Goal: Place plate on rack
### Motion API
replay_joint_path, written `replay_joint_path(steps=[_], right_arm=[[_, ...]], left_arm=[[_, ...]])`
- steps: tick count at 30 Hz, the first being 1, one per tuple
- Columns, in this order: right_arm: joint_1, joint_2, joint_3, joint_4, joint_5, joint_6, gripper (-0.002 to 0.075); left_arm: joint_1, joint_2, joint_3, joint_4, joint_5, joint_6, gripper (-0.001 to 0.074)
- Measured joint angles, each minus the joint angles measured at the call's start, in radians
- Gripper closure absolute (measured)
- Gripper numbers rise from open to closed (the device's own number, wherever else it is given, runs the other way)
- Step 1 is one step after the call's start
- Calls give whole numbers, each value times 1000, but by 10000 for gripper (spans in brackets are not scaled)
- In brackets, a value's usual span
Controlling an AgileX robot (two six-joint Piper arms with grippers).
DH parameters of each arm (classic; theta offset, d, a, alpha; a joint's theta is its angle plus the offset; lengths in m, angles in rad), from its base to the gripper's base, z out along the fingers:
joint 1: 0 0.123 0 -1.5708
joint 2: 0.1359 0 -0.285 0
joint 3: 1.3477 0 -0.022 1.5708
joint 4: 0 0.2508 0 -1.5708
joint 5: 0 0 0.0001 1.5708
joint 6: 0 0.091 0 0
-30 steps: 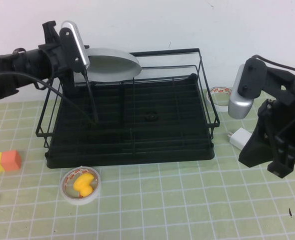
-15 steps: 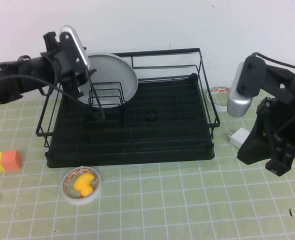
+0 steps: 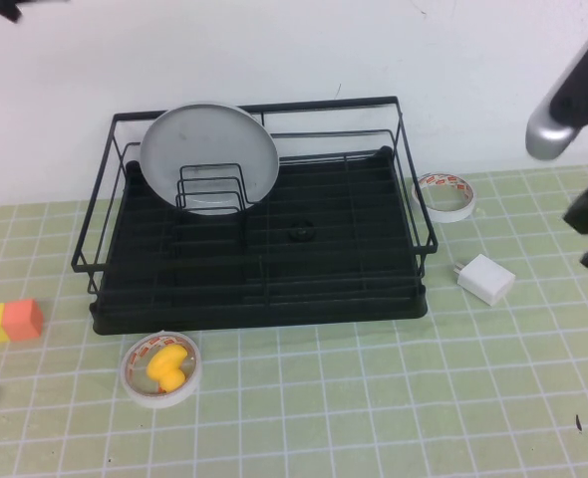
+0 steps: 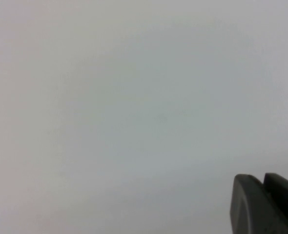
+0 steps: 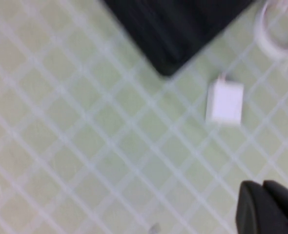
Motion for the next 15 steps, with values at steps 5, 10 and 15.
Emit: replay_joint_path(steps=[5,10,15], right_arm=[[0,-80,117,112,-185,11,725],[0,-184,296,161,-328,14,725],[0,-333,473,166,-409,-9,725]], left_arm=[[-58,-180,137,-12,-89,-56,733],[-140,-372,351,-18,-87,-142,735],[-195,-541,553,-18,33,-256,736]])
